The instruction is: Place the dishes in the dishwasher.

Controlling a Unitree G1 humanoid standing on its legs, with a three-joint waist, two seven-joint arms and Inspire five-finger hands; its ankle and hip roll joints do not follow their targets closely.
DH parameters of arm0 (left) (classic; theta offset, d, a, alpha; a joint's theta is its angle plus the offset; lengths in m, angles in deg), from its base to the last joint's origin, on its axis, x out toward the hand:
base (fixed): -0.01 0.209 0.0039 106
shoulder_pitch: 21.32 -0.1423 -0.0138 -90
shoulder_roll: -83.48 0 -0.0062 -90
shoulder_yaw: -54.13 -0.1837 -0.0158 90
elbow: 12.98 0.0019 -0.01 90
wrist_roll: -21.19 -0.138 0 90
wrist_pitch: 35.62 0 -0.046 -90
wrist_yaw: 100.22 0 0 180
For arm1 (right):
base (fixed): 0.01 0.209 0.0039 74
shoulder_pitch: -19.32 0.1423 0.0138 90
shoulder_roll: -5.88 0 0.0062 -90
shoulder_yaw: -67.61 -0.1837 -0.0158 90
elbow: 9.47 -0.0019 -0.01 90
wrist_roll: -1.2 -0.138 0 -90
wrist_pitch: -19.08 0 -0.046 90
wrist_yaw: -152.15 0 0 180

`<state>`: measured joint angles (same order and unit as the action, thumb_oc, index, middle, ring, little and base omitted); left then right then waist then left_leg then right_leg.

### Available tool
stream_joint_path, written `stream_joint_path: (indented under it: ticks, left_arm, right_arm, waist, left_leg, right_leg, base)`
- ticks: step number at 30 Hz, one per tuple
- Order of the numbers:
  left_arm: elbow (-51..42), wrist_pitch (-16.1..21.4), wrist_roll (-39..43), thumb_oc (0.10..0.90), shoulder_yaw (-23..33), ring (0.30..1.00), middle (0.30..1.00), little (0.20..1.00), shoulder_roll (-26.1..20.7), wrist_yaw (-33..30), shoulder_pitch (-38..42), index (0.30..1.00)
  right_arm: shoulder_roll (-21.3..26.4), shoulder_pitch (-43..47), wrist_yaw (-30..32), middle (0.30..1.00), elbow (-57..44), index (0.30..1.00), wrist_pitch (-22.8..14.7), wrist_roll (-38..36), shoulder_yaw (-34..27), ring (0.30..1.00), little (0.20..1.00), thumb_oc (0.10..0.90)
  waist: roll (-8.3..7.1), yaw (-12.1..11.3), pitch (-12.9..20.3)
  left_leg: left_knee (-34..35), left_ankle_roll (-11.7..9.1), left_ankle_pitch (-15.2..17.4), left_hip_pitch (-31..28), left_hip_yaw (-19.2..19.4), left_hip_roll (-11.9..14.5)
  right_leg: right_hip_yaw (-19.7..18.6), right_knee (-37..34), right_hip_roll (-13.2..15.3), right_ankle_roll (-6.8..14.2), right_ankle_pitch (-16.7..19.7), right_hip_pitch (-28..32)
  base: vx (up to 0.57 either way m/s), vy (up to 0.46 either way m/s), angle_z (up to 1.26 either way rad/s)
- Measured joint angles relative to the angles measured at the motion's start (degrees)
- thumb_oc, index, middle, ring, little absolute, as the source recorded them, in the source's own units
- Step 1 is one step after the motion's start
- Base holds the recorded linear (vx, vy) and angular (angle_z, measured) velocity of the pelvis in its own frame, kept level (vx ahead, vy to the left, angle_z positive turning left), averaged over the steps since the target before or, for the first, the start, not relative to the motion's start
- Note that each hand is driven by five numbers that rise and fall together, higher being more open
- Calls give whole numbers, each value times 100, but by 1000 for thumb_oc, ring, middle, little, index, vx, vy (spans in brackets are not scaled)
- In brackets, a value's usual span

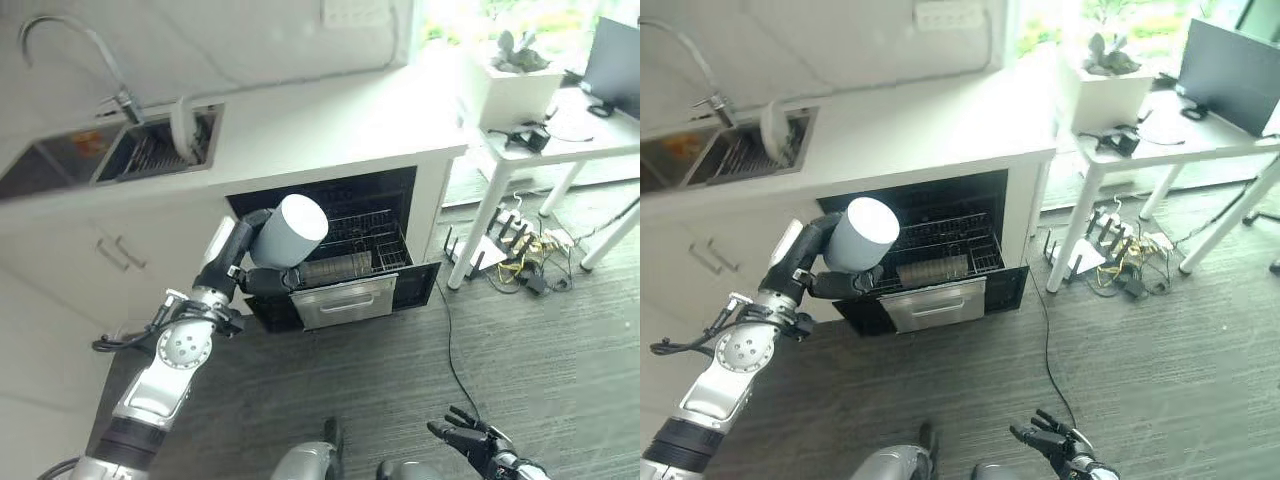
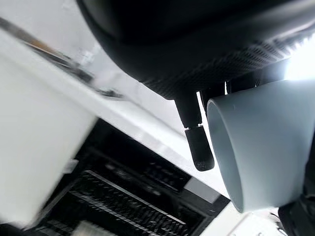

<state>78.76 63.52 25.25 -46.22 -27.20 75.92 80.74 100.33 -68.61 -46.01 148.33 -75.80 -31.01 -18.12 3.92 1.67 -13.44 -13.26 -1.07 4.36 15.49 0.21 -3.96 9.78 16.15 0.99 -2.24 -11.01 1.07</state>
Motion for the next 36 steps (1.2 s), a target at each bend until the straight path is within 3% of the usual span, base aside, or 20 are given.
stream_joint_path:
  ticks: [1, 2, 3, 5, 7, 10, 13, 16, 17, 18, 19, 20, 22, 24, 26, 29, 30, 31, 33, 36]
  left_arm:
    - [-1, 5, -29, 400, 49, 300, 300, 300, 11, -13, -193, 300]
    - [1, 4, -135, 400, 48, 300, 300, 300, 11, -32, -406, 300]
    - [46, -2, -407, 400, 22, 300, 300, 300, 3, -69, -483, 300]
    - [133, -13, -578, 400, 30, 300, 300, 300, -81, -206, -490, 300]
    - [288, -95, -680, 400, 114, 300, 300, 300, -89, -398, -495, 300]
    - [285, -94, -673, 400, 218, 300, 300, 300, -124, -479, -400, 300]
    - [283, -93, -669, 400, 218, 300, 300, 300, -287, -467, -398, 300]
    - [279, -97, -664, 400, 220, 300, 300, 300, -342, -424, -399, 300]
    - [280, -97, -655, 400, 217, 300, 300, 300, -328, -427, -399, 300]
    - [284, -97, -655, 400, 179, 300, 300, 300, -334, -414, -396, 300]
    - [295, -94, -651, 400, 151, 300, 300, 300, -331, -416, -383, 300]
    - [325, -67, -652, 400, 114, 300, 300, 300, -314, -419, -379, 300]
    - [329, -65, -657, 400, 102, 300, 300, 300, -301, -422, -369, 300]
    - [358, -63, -660, 400, 92, 300, 300, 300, -299, -426, -366, 300]
    - [494, -48, -658, 400, 104, 300, 300, 300, -302, -439, -377, 300]
    - [475, -38, -654, 400, 155, 300, 300, 300, -297, -544, -474, 300]
    - [466, -50, -654, 400, 171, 300, 300, 300, -298, -607, -538, 300]
    - [458, -63, -655, 400, 173, 300, 300, 300, -261, -690, -614, 300]
    - [226, -134, -656, 400, 181, 300, 300, 300, -255, -821, -857, 300]
    - [-118, -143, -655, 400, 194, 300, 300, 300, -257, -851, -843, 300]
  right_arm:
    - [-21, -14, 0, 900, -4, 900, 65, -1, 144, 900, 900, 800]
    - [-20, -91, -12, 900, -41, 900, 65, -4, 174, 900, 900, 800]
    - [-113, -221, 31, 900, -18, 900, 53, -6, 163, 900, 900, 800]
    - [-253, -221, 61, 900, -3, 900, 92, 4, 156, 900, 900, 800]
    - [-392, -214, 49, 900, -67, 900, 96, 55, 143, 900, 900, 800]
    - [-452, -197, 134, 900, -238, 900, 43, 73, 128, 900, 900, 800]
    - [-519, -154, 120, 900, -299, 900, 39, 71, 127, 900, 900, 800]
    - [-626, -177, 119, 900, -300, 900, 29, 73, 124, 900, 900, 800]
    - [-636, -201, 117, 900, -300, 900, 27, 76, 124, 900, 900, 800]
    - [-641, -223, 115, 900, -301, 900, 28, 79, 126, 900, 900, 800]
    - [-649, -208, 113, 900, -342, 900, 24, 82, 124, 900, 900, 800]
    - [-627, -254, 99, 900, -424, 900, -28, 82, 120, 900, 900, 800]
    - [-611, -205, 89, 900, -449, 900, -97, 92, 108, 900, 900, 800]
    - [-550, -111, 8, 900, -454, 900, -147, 186, 31, 900, 900, 800]
    - [-538, 42, -11, 900, -330, 900, -91, 243, -54, 900, 900, 800]
    - [-621, -16, -70, 900, -336, 900, 39, 283, 51, 900, 900, 800]
    - [-652, -38, -71, 900, -332, 900, 107, 284, 53, 900, 900, 800]
    - [-645, -20, -74, 900, -291, 900, 153, 285, 57, 900, 900, 800]
    - [-616, 27, -86, 900, -231, 900, 218, 289, 153, 900, 900, 800]
    - [-471, 83, -114, 900, -216, 900, 219, 281, 187, 900, 900, 800]
  waist:
    - [21, -37, 34]
    - [100, -19, 80]
    - [124, 22, 172]
    - [20, -42, 191]
    - [-17, -72, 243]
    - [-31, -138, 251]
    - [-118, -248, 302]
    - [-177, -225, 335]
    - [-165, -190, 327]
    - [-142, -113, 326]
    - [-150, -29, 320]
    - [-148, 8, 324]
    - [-255, -26, 320]
    - [-355, -17, 317]
    - [-375, -63, 314]
    - [-489, -308, 346]
    - [-509, -357, 357]
    - [-450, -311, 352]
    - [-449, -343, 359]
    - [-533, -376, 362]
  left_leg:
    - [-25, 184, -90, -171, -276, -124]
    - [-27, 573, -426, -375, -172, -109]
    - [66, 668, -633, -609, -156, -98]
    - [292, 736, -592, -788, -151, -175]
    - [560, 733, -537, -1052, -154, -346]
    - [613, 586, -462, -1126, -157, -475]
    - [538, 605, -307, -1168, -153, -488]
    - [255, 719, -93, -1157, -226, -491]
    - [67, 860, -15, -1133, -264, -493]
    - [-7, 939, 37, -1149, -322, -473]
    - [-22, 929, 54, -1168, -372, -473]
    - [-12, 681, 105, -1178, -397, -445]
    - [-82, 530, 191, -1149, -380, -519]
    - [-360, 570, 359, -1051, -383, -684]
    - [-596, 478, 548, -1035, -558, -673]
    - [-646, 341, 637, -1049, -803, -532]
    - [-633, 315, 637, -1075, -901, -487]
    - [-564, 268, 607, -1127, -1023, -385]
    - [-281, 148, 537, -1490, -799, 20]
    - [-38, -13, 442, -1571, -552, 223]
  right_leg:
    - [-156, 32, 7, 140, -82, 82]
    - [-212, 64, -69, 264, -162, 182]
    - [-244, 315, -121, 432, -325, 164]
    - [-201, 920, 62, 529, -380, -107]
    - [-231, 1283, 538, 734, -845, -460]
    - [-504, 1106, 893, 813, -833, -736]
    - [-552, 883, 928, 908, -729, -731]
    - [-520, 465, 653, 945, -364, -363]
    - [-490, 672, 550, 920, 41, -311]
    - [-547, 1366, 532, 959, 91, -648]
    - [-579, 1912, 542, 1074, -14, -1008]
    - [-589, 1500, 566, 1010, -77, -1202]
    - [-695, 760, 739, 1032, 21, -1586]
    - [-1105, 607, 1063, 1288, 352, -1960]
    - [-1404, 349, 1117, 1352, 494, -1944]
    - [-1345, 524, 770, 1273, 468, -1676]
    - [-1283, 333, 603, 1110, 534, -1412]
    - [-1275, 115, 446, 817, 868, -1219]
    - [-969, 103, 195, 558, 677, -898]
    - [-771, 397, 91, 257, 423, -1010]
  base:
    - [108, 180, -66]
    - [174, 304, -54]
    - [145, 275, -17]
    - [118, 193, -3]
    - [107, 127, -1]
    - [85, 81, 10]
    - [92, 75, 1]
    - [95, 47, 6]
    - [112, -83, 16]
    - [130, -143, 19]
    - [111, -188, 27]
    - [117, -261, 14]
    - [138, -321, 1]
    - [160, -346, 18]
    - [171, -435, 46]
    - [152, -387, 40]
    - [164, -342, 51]
    - [154, -358, 44]
    - [152, -447, 42]
    - [84, -269, 32]
